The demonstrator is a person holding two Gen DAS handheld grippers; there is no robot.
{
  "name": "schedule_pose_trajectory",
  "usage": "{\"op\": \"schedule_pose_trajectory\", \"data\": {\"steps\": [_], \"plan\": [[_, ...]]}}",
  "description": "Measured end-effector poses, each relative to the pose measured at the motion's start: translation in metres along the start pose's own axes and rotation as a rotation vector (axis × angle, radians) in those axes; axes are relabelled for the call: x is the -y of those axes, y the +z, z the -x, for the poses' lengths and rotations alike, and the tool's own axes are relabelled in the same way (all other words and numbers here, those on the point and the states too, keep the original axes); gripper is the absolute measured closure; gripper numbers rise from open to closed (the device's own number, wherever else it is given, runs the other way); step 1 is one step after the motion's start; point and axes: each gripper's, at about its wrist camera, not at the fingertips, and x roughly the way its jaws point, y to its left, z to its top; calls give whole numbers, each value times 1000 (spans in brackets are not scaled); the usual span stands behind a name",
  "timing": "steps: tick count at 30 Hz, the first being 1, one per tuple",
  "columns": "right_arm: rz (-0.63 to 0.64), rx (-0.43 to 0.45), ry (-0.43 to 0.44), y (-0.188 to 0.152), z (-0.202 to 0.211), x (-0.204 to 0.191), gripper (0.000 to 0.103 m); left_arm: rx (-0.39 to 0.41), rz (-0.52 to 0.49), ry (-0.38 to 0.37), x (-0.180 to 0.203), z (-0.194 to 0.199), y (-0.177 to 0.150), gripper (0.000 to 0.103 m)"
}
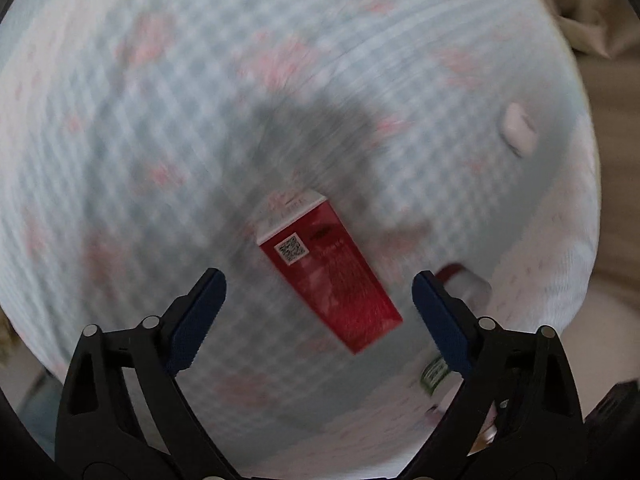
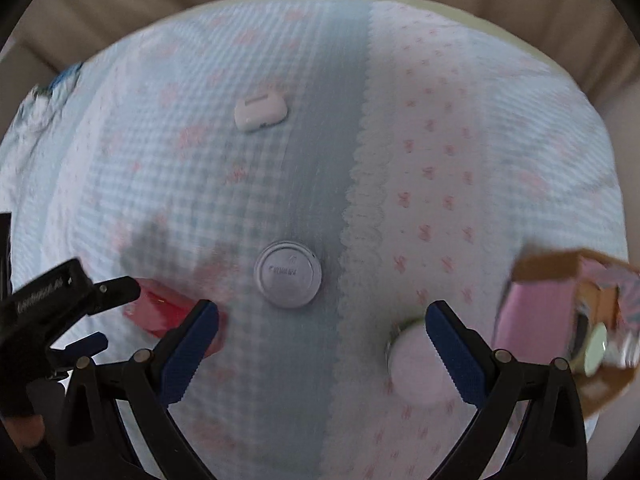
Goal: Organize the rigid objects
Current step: 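Grasp the red box with the left tool while the right grasps the silver-lidded jar, then carry the red box and silver-lidded jar into the cardboard box and release them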
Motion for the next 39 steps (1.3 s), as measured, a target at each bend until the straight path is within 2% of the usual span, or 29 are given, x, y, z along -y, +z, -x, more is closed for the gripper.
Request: {"op": "schedule_pose_trajectory", "data": {"steps": [2, 4, 5, 7, 11, 13, 16, 20, 21, 25, 30, 39], "plan": [[31, -15, 4, 4, -16, -1, 0, -13, 42, 15, 1, -14, 3, 11], [66, -29, 10, 9, -32, -3, 0, -20, 68, 17, 2, -23, 4, 19], [80, -33, 8, 10, -37, -4, 0, -27, 78, 13, 4, -28, 4, 28], [113, -40, 1, 13, -49, -7, 1, -49, 93, 11, 7, -39, 5, 30], [170, -82, -1, 19, -72, -15, 15, -60, 115, 31, 13, -51, 0, 30], [191, -101, -7, 20, -81, -18, 17, -60, 124, 38, 15, -53, -2, 32], [213, -124, -12, 22, -92, -22, 17, -58, 133, 67, 19, -54, 0, 50], [232, -150, 22, 24, -99, -27, 50, -52, 135, 30, 8, -50, 2, 55], [234, -151, 30, 22, -100, -29, 54, -52, 129, 23, 9, -50, 1, 55], [252, -146, 9, 20, -97, -38, 53, -52, 104, -4, -1, -40, -1, 56], [224, -120, 21, 15, -84, -39, 53, -19, 19, -19, -2, -20, 2, 57], [129, -45, 26, -5, -35, -49, 53, 122, -328, -14, 9, 35, -14, 57]]}}
